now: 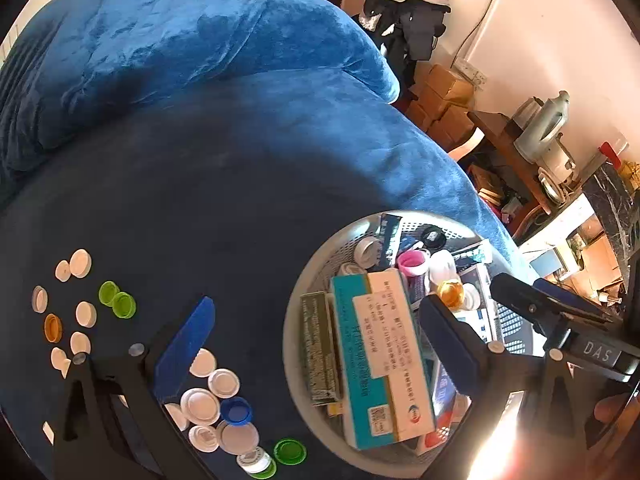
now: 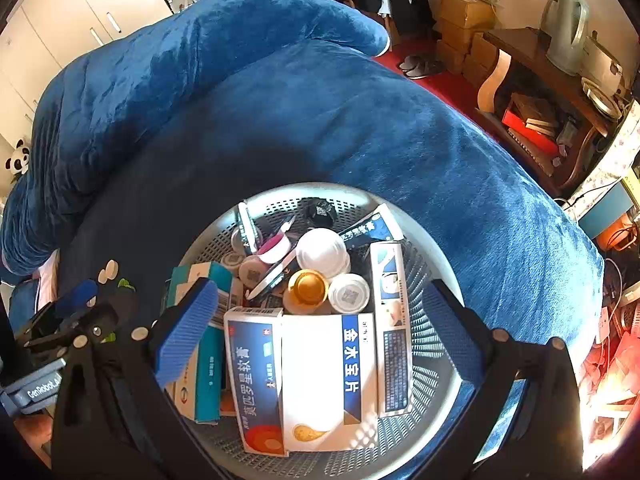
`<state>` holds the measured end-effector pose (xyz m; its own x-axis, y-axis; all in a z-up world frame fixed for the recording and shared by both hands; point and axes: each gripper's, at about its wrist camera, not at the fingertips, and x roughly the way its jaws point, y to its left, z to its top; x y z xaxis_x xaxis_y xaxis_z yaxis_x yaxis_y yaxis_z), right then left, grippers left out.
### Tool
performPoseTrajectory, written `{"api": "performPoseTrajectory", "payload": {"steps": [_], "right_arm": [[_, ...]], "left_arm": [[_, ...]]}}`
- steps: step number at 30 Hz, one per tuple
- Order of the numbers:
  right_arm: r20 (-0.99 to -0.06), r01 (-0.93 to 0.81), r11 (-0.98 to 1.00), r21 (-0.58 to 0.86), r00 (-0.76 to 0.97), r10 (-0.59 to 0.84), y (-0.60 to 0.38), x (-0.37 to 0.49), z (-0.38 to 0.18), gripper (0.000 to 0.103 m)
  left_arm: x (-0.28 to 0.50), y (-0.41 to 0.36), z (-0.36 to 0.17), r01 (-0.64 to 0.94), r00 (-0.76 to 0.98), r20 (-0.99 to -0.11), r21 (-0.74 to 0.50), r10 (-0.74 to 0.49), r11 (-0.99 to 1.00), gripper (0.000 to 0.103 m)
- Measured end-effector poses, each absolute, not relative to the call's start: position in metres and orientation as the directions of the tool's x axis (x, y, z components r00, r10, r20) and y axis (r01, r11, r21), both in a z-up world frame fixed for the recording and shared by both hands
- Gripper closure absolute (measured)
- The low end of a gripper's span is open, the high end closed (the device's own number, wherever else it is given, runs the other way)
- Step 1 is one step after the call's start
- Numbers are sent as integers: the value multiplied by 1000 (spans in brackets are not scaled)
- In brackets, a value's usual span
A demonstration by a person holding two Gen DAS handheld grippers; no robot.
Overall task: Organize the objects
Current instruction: 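Move both open grippers from the basket back to the scattered caps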
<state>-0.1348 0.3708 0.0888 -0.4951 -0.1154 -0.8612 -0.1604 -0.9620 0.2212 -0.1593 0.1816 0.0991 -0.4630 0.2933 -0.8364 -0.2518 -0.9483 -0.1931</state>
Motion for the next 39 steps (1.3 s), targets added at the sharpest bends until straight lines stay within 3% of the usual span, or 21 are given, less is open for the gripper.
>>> {"api": "performPoseTrajectory", "payload": {"steps": [39], "right_arm": [[-861, -5, -983, 183, -484, -157, 272, -143, 87, 0]], "left_arm": [[-144, 72, 86, -102, -487, -848, -185, 211, -977, 1]]}}
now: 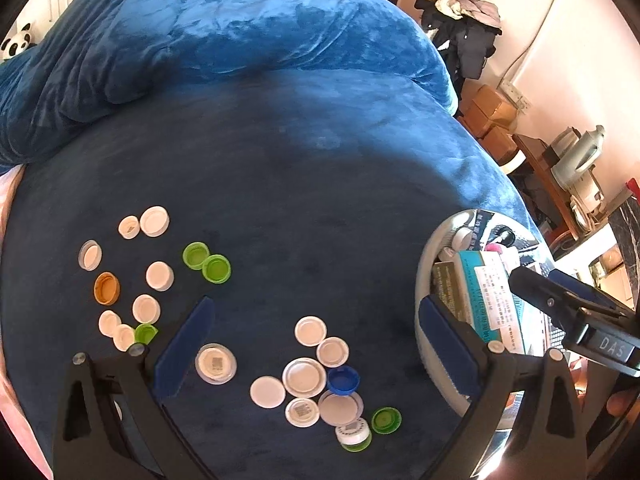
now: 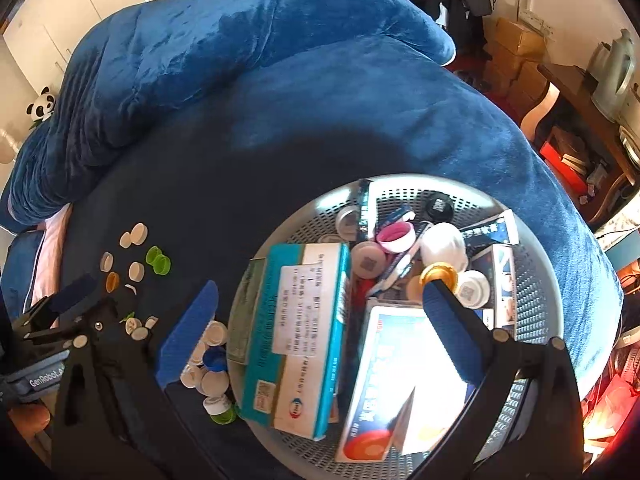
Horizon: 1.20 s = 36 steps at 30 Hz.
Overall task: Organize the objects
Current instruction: 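Move both open grippers from the basket back to the scattered caps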
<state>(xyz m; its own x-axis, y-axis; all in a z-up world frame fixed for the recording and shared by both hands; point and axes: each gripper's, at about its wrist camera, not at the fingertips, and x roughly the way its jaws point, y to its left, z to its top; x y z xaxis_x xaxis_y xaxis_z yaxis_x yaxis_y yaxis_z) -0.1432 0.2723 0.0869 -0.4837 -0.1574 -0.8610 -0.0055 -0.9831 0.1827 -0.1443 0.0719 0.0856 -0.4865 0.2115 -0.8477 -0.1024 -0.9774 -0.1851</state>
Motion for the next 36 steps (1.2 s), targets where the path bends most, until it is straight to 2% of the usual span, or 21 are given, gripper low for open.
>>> {"api": "performPoseTrajectory", "payload": {"steps": [11, 23, 36], "right_arm": [[-856, 42, -981, 188, -482, -184, 242, -146, 86, 0], [-858, 143, -970, 197, -454, -241, 189, -150, 80, 0], [-868, 257, -945, 200, -400, -293, 142, -147, 69, 0]], "left_arm": [[-136, 36, 80, -53, -488, -853, -186, 187, -981, 1], [-113, -43, 58, 80, -469, -876, -172, 115, -982, 1], [-83, -113, 30, 197, -420, -900, -213, 114, -957, 1]]}}
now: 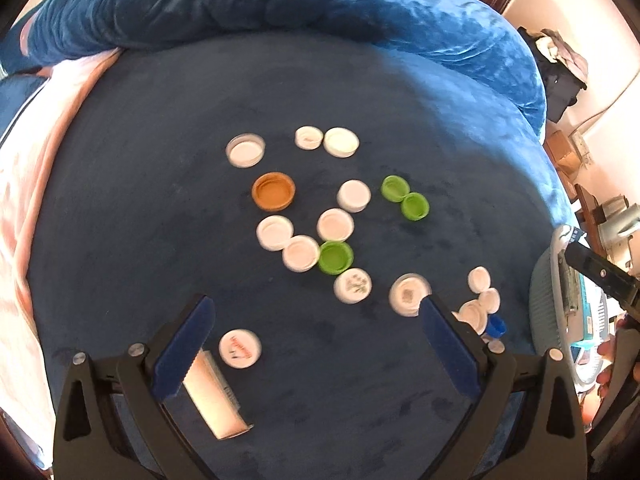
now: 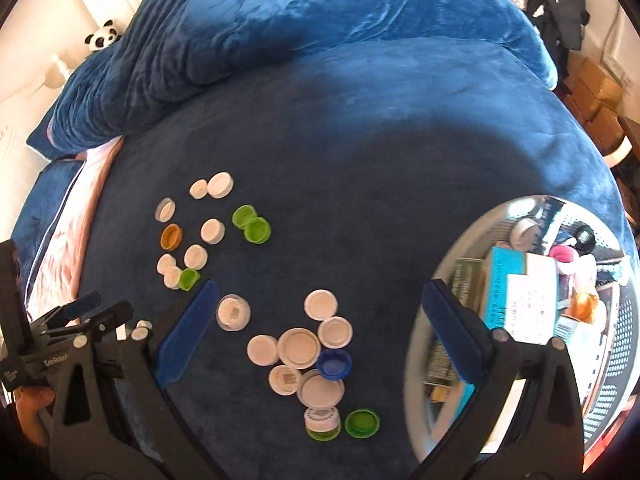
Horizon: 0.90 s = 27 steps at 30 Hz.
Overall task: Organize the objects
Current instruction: 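Move both open grippers from the basket back to the scattered caps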
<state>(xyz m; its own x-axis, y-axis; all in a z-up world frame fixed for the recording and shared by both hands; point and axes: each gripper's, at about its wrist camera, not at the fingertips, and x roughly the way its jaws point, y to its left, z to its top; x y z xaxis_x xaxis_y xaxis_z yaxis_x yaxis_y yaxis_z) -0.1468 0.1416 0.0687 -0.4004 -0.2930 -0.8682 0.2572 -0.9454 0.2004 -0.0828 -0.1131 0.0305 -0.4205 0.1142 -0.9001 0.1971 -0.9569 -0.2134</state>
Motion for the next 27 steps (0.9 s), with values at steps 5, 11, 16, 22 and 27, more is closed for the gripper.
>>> {"api": "performPoseTrajectory", "payload": {"steps": [5, 11, 16, 22, 27], "right_arm": [[-874, 272, -942, 199, -386, -296, 136, -148, 64, 0], [-874, 282, -938, 204, -380, -304, 131, -150, 63, 0], [-876, 297, -933, 204, -369, -309, 124, -151, 60, 0], [-879, 315, -927, 202, -359, -313, 116, -152, 57, 0], [-883, 316, -927, 200, -352, -311, 114, -154, 54, 0]], "left_arm": [[-74, -129, 15, 199, -390, -912, -219, 127, -955, 1], [-67, -133, -4, 161, -347, -929, -194, 129, -968, 8], [-69, -134, -27, 147, -291, -946, -190, 141, -971, 20], [-75, -122, -30, 72, -305, -947, -131, 103, -989, 23], [-77, -118, -38, 51, -288, -948, -157, 136, -986, 23]]}}
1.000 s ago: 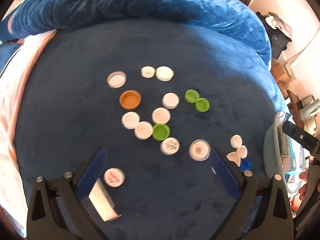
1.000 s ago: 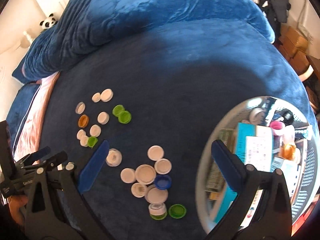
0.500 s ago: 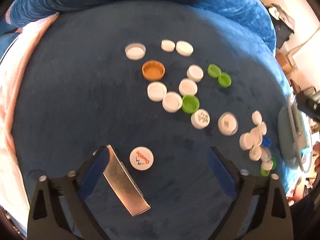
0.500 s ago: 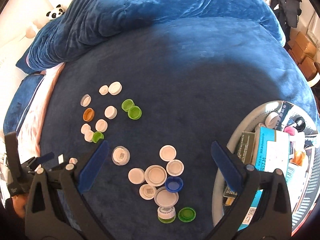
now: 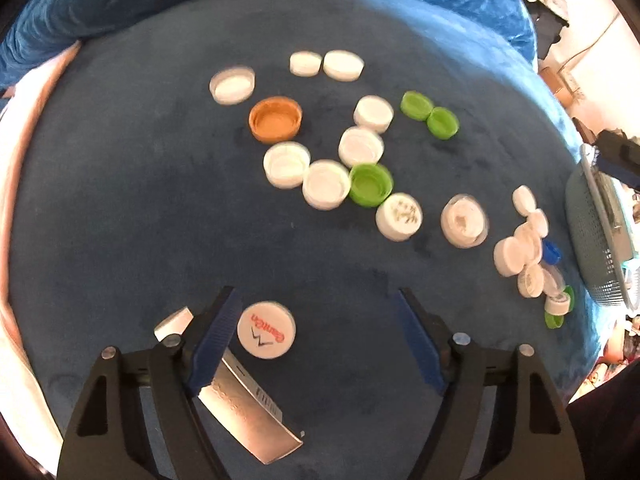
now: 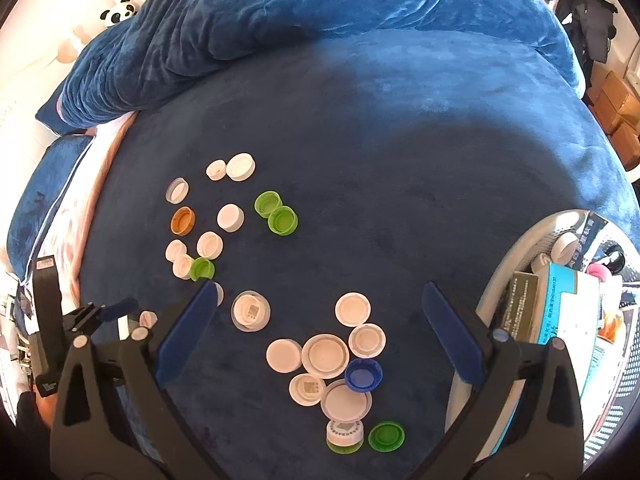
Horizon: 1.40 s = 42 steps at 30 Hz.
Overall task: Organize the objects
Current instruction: 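Grasp a red-printed white cap with the left gripper while the right grasps a leaf-printed cap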
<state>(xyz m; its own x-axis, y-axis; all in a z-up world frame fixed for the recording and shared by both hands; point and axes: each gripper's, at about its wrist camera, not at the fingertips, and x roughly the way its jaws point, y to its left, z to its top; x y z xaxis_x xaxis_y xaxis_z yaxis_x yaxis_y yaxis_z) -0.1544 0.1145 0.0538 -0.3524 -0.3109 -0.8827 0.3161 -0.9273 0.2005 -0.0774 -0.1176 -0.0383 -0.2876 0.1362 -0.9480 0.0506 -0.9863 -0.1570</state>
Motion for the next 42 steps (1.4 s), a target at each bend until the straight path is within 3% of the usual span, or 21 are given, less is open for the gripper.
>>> {"api": "performPoseTrajectory", "payload": {"steps": [5, 7, 8, 9, 18, 29, 35, 37, 38, 39, 42], "right_arm": [[-882, 314, -925, 214, -345, -321, 115, -157, 52, 0], [-883, 312, -925, 218, -341, -323, 113, -159, 51, 0], [-884, 313, -924, 218, -338, -323, 111, -159, 50, 0], [-885, 317, -923, 218, -334, -324, 109, -159, 49, 0], [-901, 400, -892, 210, -275, -336, 72, -160, 36, 0], [-952, 604, -786, 134, -141, -270, -11, -142, -17, 2], [-958, 623, -763, 175, -72, -279, -27, -144, -38, 24], [-961, 631, -755, 180, -49, -271, -29, -144, -44, 45], [-964, 634, -753, 179, -40, -263, -30, -144, -46, 65], [-964, 636, -751, 178, -39, -261, -29, -144, -46, 73], [-955, 642, -742, 194, -51, -294, -24, -142, -35, 73]], "left_arm": [[-72, -128, -47, 100, -259, -958, -157, 127, -983, 28], [-73, -131, -47, 112, -273, -951, -181, 145, -977, 46], [-73, -132, -48, 117, -271, -951, -186, 149, -976, 63], [-73, -132, -50, 120, -262, -953, -190, 154, -974, 71], [-71, -137, -42, 144, -284, -944, -215, 168, -966, 71], [-77, -149, -11, 188, -363, -918, -242, 162, -952, 71], [-79, -154, -12, 210, -367, -916, -248, 159, -946, 71], [-80, -157, -11, 214, -369, -916, -249, 158, -945, 71], [-80, -157, -11, 216, -370, -916, -249, 157, -944, 71], [-81, -157, -11, 217, -371, -915, -250, 157, -944, 71], [-81, -157, -10, 217, -373, -914, -251, 157, -943, 71]]}}
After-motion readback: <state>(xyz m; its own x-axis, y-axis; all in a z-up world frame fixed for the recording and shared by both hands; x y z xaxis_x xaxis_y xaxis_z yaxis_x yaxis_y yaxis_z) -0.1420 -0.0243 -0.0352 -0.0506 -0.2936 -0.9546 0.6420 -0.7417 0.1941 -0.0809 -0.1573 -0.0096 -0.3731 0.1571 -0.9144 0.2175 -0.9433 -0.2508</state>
